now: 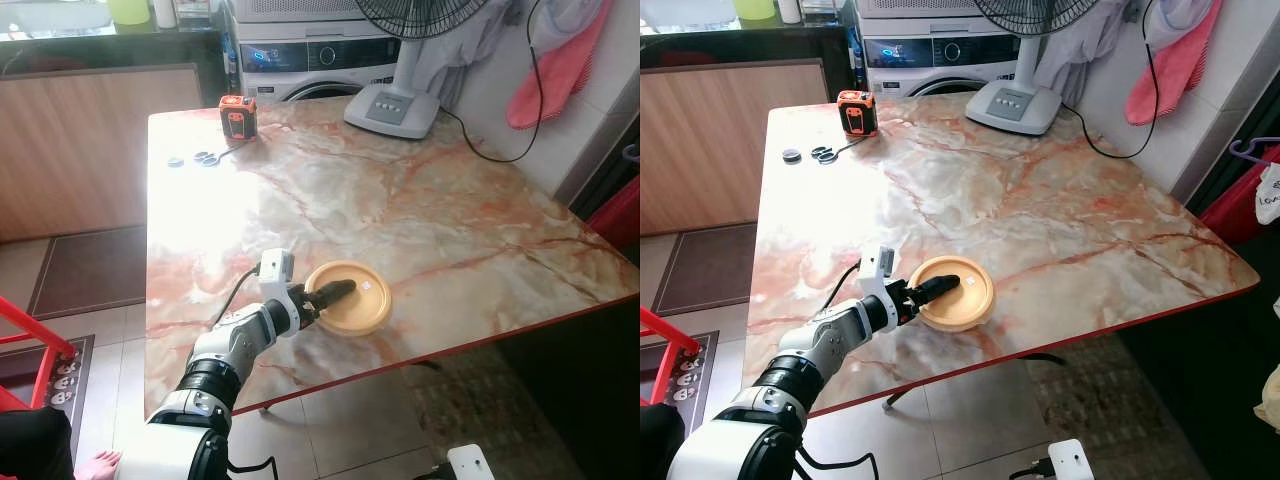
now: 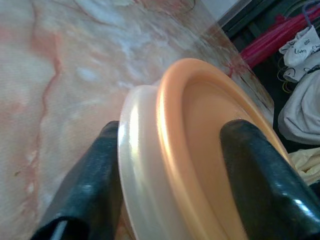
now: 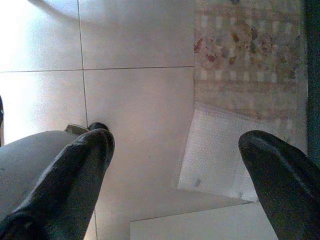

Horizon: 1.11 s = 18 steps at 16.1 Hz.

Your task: Restocking fridge

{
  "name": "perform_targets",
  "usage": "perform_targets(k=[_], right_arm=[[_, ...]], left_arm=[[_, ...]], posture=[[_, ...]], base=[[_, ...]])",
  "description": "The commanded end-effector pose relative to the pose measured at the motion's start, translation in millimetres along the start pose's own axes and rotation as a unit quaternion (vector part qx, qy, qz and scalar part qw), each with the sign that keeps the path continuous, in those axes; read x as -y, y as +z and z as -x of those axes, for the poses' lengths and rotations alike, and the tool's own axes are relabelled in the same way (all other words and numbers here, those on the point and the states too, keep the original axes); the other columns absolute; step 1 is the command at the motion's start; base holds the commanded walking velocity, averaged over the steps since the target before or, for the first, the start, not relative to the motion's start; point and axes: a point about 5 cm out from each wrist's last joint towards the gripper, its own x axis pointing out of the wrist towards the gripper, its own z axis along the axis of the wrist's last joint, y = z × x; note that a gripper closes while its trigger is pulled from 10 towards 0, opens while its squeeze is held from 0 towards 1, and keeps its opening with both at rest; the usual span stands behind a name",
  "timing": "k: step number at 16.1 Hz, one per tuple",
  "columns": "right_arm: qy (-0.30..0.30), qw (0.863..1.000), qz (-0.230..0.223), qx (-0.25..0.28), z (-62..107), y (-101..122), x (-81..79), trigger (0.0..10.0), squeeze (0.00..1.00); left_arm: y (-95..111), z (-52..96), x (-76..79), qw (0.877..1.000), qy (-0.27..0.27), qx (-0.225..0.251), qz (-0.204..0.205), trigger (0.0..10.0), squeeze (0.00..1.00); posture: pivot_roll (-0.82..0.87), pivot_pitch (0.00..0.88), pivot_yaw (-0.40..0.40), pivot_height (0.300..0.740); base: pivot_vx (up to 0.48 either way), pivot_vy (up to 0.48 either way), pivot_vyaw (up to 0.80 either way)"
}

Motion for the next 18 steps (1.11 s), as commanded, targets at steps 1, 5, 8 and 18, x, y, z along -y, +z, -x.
perform_targets(k=[1, 5, 8, 18], right_arm=[[-0.002, 1.000, -0.001, 0.001, -0.1, 0.6, 0.6, 10.0, 0.00], [-0.001, 1.000, 0.000, 0.001, -0.2, 1.3, 0.3, 10.0, 0.00], [-0.001, 1.000, 0.001, 0.001, -0.4, 1.7, 0.0, 10.0, 0.00], [0.000, 1.000, 0.001, 0.001, -0.7, 2.7, -1.2, 10.0, 0.00]], left_arm=[[-6.7, 0.8, -2.4, 1.000, 0.014, -0.023, -0.008, 0.0, 0.00], [-7.2, 1.3, -2.9, 1.000, 0.016, -0.025, -0.008, 0.0, 0.00], [-7.0, 1.2, -2.9, 1.000, 0.016, -0.023, -0.008, 0.0, 0.00], [1.0, 4.9, -5.3, 0.999, 0.028, 0.037, 0.017, 0.0, 0.00]], posture=[[-0.12, 0.000, -0.071, 0.740], [-0.12, 0.000, -0.071, 0.740], [-0.12, 0.000, -0.069, 0.740], [-0.11, 0.000, -0.065, 0.740]], base=[[0.000, 0.000, 0.00], [0.000, 0.000, 0.00], [0.000, 0.000, 0.00], [0.000, 0.000, 0.00]])
